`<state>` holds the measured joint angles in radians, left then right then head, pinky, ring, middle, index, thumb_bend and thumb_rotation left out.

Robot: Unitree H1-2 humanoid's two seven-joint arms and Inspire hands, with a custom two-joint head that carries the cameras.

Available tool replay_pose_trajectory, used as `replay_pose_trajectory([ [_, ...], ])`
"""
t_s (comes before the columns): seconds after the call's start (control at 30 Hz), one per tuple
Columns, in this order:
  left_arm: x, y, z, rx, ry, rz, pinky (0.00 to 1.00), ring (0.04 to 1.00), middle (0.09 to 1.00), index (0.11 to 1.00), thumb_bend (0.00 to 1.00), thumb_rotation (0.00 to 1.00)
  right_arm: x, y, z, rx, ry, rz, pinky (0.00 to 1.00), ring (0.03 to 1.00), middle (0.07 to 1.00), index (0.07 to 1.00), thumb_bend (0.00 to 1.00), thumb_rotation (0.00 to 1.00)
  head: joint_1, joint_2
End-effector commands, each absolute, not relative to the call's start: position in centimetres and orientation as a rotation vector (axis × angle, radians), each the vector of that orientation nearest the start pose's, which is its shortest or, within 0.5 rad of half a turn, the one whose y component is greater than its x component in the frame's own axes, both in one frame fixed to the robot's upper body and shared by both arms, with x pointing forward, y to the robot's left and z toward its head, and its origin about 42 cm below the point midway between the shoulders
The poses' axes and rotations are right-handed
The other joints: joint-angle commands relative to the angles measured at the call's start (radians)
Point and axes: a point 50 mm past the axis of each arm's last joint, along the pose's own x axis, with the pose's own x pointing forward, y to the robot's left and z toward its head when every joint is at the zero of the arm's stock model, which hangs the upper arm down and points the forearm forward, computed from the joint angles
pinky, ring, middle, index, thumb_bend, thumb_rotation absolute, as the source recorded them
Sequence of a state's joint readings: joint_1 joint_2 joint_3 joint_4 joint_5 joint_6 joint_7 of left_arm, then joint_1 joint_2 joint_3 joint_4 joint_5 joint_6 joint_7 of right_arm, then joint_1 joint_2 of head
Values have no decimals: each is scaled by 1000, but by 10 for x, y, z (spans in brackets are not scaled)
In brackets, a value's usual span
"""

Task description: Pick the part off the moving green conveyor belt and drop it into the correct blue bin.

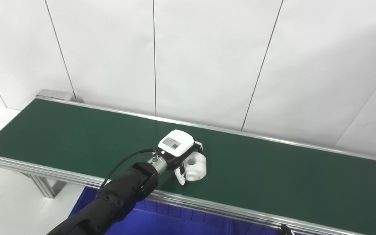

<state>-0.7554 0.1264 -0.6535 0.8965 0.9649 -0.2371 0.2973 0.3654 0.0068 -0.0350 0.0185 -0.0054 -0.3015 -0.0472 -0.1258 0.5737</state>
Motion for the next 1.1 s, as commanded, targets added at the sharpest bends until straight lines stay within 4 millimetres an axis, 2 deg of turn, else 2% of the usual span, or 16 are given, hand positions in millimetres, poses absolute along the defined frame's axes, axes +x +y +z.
replay_pose_trajectory([
  [0.0, 469, 95, 135, 1413, -536, -547, 308, 376, 438, 512, 521, 0, 150, -240, 44, -19, 34, -166, 940, 816, 873, 891, 981, 987, 3, 1],
  [0.17, 469, 93, 143, 1372, -562, -541, 264, 350, 417, 519, 518, 0, 152, -239, 45, -22, 29, -159, 901, 807, 874, 894, 970, 994, 4, 3],
  [0.27, 469, 93, 155, 1351, -583, -527, 275, 372, 423, 518, 520, 0, 152, -240, 47, -23, 34, -155, 920, 805, 874, 896, 972, 998, 28, 24],
  [0.4, 467, 97, 187, 1325, -632, -523, 260, 348, 417, 515, 520, 0, 153, -246, 53, -28, 24, -165, 906, 797, 869, 889, 957, 998, 90, 68],
  [0.43, 465, 99, 197, 1322, -649, -522, 265, 349, 416, 514, 520, 0, 153, -249, 55, -30, 20, -165, 904, 796, 869, 890, 949, 999, 126, 96],
  [0.47, 462, 102, 208, 1320, -671, -522, 270, 351, 418, 512, 520, 0, 153, -252, 56, -33, 16, -164, 882, 795, 870, 896, 939, 1000, 126, 96],
  [0.5, 459, 105, 219, 1319, -686, -524, 271, 352, 422, 510, 521, 0, 154, -255, 58, -33, 12, -163, 873, 795, 869, 898, 933, 1000, 160, 130],
  [0.53, 456, 109, 229, 1319, -691, -528, 263, 345, 421, 506, 522, 0, 155, -258, 60, -33, 9, -163, 874, 794, 864, 900, 929, 999, 166, 136],
  [0.6, 448, 117, 249, 1331, -694, -529, 258, 340, 417, 504, 522, 0, 158, -266, 65, -35, -2, -163, 881, 795, 859, 899, 929, 997, 210, 176],
  [0.67, 435, 132, 263, 1363, -703, -532, 234, 303, 402, 504, 519, 0, 160, -273, 70, -44, -12, -164, 885, 811, 868, 902, 931, 996, 232, 189],
  [0.77, 420, 154, 269, 1391, -688, -535, 273, 339, 420, 511, 520, 0, 163, -281, 75, -26, -13, -155, 897, 833, 890, 905, 923, 984, 258, 213],
  [0.93, 397, 179, 266, 1424, -651, -538, 239, 298, 397, 507, 518, 0, 165, -296, 84, -36, -13, -141, 889, 828, 897, 916, 911, 987, 312, 251],
  [0.97, 390, 186, 263, 1432, -641, -540, 209, 269, 442, 492, 523, 0, 165, -299, 86, -40, -13, -136, 892, 831, 903, 922, 911, 989, 322, 252],
  [1.07, 372, 202, 254, 1442, -604, -555, 207, 274, 406, 496, 520, 0, 164, -308, 87, -41, -4, -128, 917, 835, 909, 927, 896, 999, 345, 244],
])
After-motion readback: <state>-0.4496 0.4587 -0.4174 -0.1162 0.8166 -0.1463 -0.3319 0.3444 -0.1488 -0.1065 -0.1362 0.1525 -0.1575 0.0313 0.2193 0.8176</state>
